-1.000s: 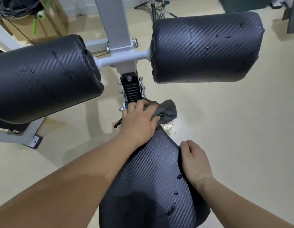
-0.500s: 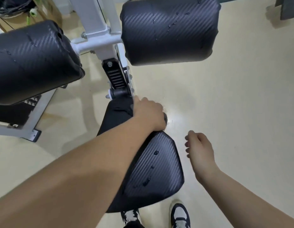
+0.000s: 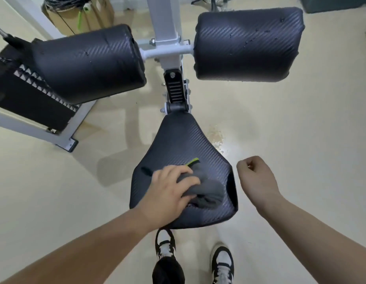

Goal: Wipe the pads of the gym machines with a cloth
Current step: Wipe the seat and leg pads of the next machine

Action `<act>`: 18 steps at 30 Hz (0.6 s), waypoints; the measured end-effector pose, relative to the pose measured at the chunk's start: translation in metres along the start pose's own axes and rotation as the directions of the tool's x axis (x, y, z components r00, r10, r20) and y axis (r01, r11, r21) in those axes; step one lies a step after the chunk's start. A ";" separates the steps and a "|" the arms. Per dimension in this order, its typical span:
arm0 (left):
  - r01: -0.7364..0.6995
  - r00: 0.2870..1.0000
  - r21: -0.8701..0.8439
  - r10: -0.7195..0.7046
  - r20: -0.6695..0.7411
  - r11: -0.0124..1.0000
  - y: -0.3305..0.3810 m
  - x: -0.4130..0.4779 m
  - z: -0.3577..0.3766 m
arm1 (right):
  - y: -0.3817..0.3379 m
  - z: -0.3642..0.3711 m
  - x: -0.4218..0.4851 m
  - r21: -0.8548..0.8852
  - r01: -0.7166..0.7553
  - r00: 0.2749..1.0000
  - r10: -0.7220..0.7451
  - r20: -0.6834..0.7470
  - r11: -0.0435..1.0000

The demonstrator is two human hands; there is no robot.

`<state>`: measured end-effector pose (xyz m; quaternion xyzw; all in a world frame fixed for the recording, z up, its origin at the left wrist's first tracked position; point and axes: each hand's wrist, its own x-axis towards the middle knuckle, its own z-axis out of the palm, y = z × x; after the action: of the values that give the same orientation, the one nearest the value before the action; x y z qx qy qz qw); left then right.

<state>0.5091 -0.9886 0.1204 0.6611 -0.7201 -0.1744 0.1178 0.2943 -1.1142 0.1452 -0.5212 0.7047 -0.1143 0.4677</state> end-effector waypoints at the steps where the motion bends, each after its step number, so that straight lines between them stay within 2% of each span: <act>1: 0.086 0.996 0.031 -0.085 -0.038 0.996 -0.021 -0.005 -0.008 | -0.004 0.010 0.000 -0.072 0.029 0.999 -0.027 0.024 0.997; 4: 0.333 0.939 0.074 -0.323 -0.118 0.940 -0.049 0.008 -0.014 | -0.013 0.039 -0.002 -0.252 0.139 0.990 -0.130 0.054 0.958; 6: 0.496 0.855 0.017 -0.485 -0.185 0.868 -0.029 0.017 -0.005 | -0.013 0.053 -0.004 -0.312 0.183 0.980 -0.198 -0.016 0.932; 8: 0.589 0.764 -0.062 -0.581 -0.281 0.806 0.008 -0.001 0.010 | -0.007 0.063 -0.007 -0.310 0.175 0.973 -0.212 -0.091 0.934; 9: 0.586 0.754 -0.091 -0.583 -0.303 0.805 0.026 -0.018 0.017 | -0.003 0.066 -0.008 -0.300 0.170 0.970 -0.213 -0.117 0.939; 11: 0.474 0.822 -0.116 -0.485 -0.299 0.873 0.053 -0.054 0.027 | 0.002 0.071 -0.008 -0.285 0.170 0.963 -0.220 -0.152 0.943; 13: 0.243 0.934 -0.045 -0.246 -0.257 0.969 0.050 -0.075 0.024 | 0.003 0.073 -0.006 -0.253 0.180 0.961 -0.225 -0.162 0.951; 15: 0.054 0.986 0.067 -0.042 -0.162 0.996 0.018 -0.070 0.012 | 0.004 0.073 -0.005 -0.221 0.188 0.965 -0.221 -0.138 0.957; 16: 0.027 0.992 0.121 -0.012 -0.124 0.992 0.002 -0.061 0.007 | 0.006 0.073 -0.004 -0.195 0.182 0.969 -0.210 -0.133 0.964; 17: 0.092 0.989 0.140 -0.074 -0.131 0.986 -0.011 -0.050 0.004 | 0.008 0.071 -0.003 -0.165 0.178 0.971 -0.200 -0.132 0.970; 18: 0.237 0.960 0.128 -0.212 -0.183 0.963 -0.015 -0.037 0.003 | 0.009 0.070 -0.003 -0.137 0.176 0.972 -0.194 -0.130 0.975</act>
<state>0.5257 -0.9527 0.1137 0.7579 -0.6389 -0.0765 0.1079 0.3432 -1.0845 0.1031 -0.6032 0.6903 -0.1502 0.3702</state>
